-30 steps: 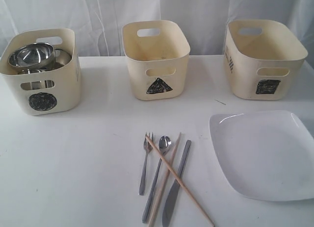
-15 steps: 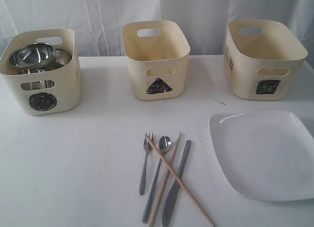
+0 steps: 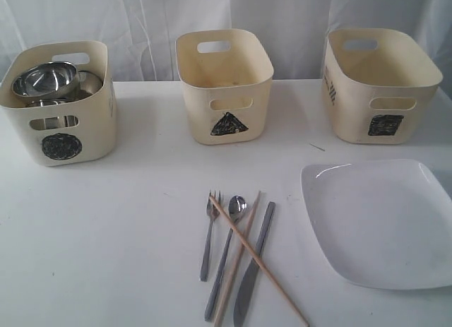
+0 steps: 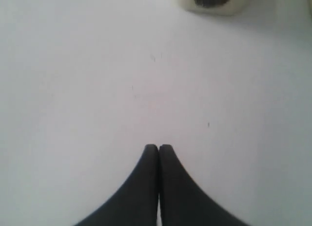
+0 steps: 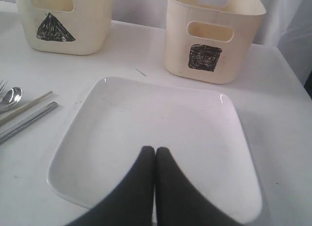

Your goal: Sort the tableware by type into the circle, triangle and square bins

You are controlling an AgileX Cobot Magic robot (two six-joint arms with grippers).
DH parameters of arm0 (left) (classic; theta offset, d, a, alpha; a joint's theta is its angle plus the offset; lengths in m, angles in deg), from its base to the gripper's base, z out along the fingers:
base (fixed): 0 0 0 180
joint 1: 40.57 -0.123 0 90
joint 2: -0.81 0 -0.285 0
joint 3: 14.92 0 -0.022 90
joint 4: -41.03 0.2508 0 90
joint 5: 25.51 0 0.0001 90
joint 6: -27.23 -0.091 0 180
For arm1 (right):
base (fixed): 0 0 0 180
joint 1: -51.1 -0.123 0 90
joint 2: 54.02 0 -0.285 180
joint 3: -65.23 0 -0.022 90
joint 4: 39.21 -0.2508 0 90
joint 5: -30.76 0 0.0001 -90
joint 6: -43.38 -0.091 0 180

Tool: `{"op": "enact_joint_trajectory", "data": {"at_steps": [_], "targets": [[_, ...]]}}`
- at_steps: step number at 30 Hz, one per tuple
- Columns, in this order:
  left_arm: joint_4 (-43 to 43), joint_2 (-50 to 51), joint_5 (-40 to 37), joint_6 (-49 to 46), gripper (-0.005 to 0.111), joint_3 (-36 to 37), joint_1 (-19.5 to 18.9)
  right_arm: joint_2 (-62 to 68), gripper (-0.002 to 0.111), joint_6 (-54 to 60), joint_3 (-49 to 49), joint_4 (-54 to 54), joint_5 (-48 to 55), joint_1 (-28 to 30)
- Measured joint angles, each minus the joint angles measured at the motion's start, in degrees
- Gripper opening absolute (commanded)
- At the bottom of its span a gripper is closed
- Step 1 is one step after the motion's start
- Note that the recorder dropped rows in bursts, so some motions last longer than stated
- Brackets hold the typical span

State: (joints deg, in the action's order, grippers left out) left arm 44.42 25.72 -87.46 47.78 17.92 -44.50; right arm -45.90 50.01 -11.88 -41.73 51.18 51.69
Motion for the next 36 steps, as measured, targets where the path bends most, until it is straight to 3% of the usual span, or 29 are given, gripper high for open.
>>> {"op": "enact_joint_trajectory", "data": {"at_steps": [6,7,9,11,14,16,18,20,36], "targets": [[2.6,0.3,25.8,-5.0,0.001,6.8,0.0,0.0,0.0,0.0,0.0,0.0,0.0,0.0],[2.6,0.3,38.3,-9.6,0.001,12.2,0.0,0.0,0.0,0.0,0.0,0.0,0.0,0.0],[2.6,0.6,52.1,-15.6,0.001,20.4,0.0,0.0,0.0,0.0,0.0,0.0,0.0,0.0],[2.6,0.6,60.4,-19.1,0.001,29.1,0.0,0.0,0.0,0.0,0.0,0.0,0.0,0.0],[2.5,-0.6,62.3,-20.1,0.001,38.9,0.0,0.0,0.0,0.0,0.0,0.0,0.0,0.0],[-0.7,-4.2,59.5,-20.6,0.001,43.8,0.0,0.0,0.0,0.0,0.0,0.0,0.0,0.0],[-3.4,-9.8,52.0,-20.6,0.001,44.2,0.0,0.0,0.0,0.0,0.0,0.0,0.1,0.0],[-4.5,-15.2,49.3,-20.6,0.001,44.3,0.0,0.0,0.0,0.0,0.0,0.0,0.1,0.0],[-5.1,-16.8,48.7,-20.6,0.001,44.3,0.0,0.0,0.0,0.0,0.0,0.0,0.1,0.0]]}}
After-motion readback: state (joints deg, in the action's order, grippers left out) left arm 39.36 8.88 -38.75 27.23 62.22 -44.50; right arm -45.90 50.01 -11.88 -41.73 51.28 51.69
